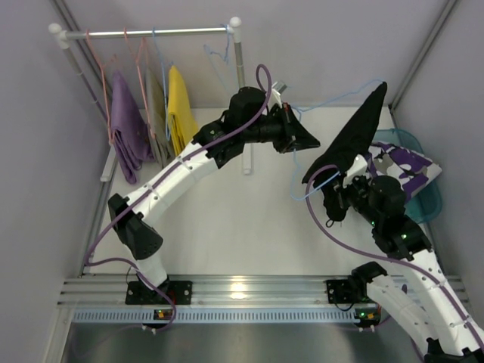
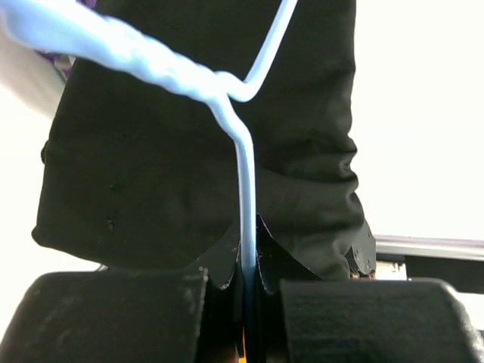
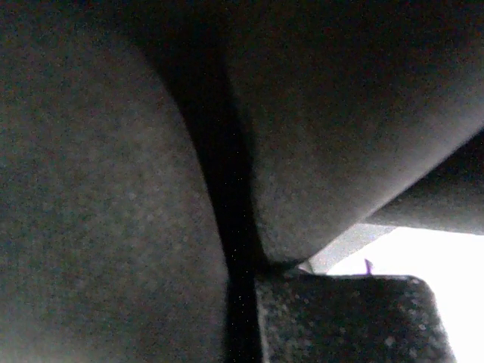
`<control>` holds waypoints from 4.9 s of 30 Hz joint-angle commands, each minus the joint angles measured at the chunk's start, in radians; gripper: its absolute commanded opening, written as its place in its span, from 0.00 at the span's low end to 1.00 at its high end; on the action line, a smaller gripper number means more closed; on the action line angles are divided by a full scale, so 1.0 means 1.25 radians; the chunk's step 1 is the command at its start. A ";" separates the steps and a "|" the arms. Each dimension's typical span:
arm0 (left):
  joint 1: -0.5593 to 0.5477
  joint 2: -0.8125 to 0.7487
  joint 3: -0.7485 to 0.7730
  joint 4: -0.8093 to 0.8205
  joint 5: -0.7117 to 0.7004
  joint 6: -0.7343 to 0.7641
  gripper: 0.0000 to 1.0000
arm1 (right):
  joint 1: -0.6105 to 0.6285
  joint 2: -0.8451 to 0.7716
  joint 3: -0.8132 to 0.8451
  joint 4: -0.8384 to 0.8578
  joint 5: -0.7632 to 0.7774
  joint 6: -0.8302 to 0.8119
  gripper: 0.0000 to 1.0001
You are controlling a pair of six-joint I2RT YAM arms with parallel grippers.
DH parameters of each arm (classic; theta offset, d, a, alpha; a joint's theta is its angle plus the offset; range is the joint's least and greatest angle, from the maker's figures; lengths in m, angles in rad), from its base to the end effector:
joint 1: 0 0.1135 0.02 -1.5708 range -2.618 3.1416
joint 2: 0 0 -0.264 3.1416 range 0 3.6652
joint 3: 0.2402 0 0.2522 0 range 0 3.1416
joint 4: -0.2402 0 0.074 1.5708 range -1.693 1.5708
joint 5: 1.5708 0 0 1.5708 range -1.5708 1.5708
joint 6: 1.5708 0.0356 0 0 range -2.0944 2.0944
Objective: Remove the trousers from the hanger
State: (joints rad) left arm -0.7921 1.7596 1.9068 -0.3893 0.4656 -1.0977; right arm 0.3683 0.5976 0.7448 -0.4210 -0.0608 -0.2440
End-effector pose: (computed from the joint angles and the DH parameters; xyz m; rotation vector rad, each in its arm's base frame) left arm 0.2736 -0.3001 0.4427 0.0669 2.1721 -1.6528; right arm 0.1305 0.0527 0.3277 -0.5969 1.7473 0.1429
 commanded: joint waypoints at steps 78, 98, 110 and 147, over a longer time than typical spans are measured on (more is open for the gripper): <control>0.035 -0.134 -0.214 -0.009 -0.207 0.315 0.00 | -0.449 0.688 1.188 0.663 0.310 -0.046 0.00; 0.035 -0.122 -0.211 -0.021 -0.217 0.322 0.00 | -0.681 0.796 1.259 0.871 0.137 -0.026 0.00; 0.045 -0.114 -0.218 -0.031 -0.202 0.331 0.00 | -0.679 0.652 0.846 0.793 -0.089 0.119 0.00; 0.176 -0.234 -0.280 -0.086 -0.143 0.415 0.00 | -0.773 0.311 0.053 0.212 -0.195 0.019 0.05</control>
State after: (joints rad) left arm -0.5804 1.5169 1.5600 -0.5026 0.2634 -0.6266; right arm -0.5831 0.9520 0.7738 -0.0399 -0.2539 -0.1516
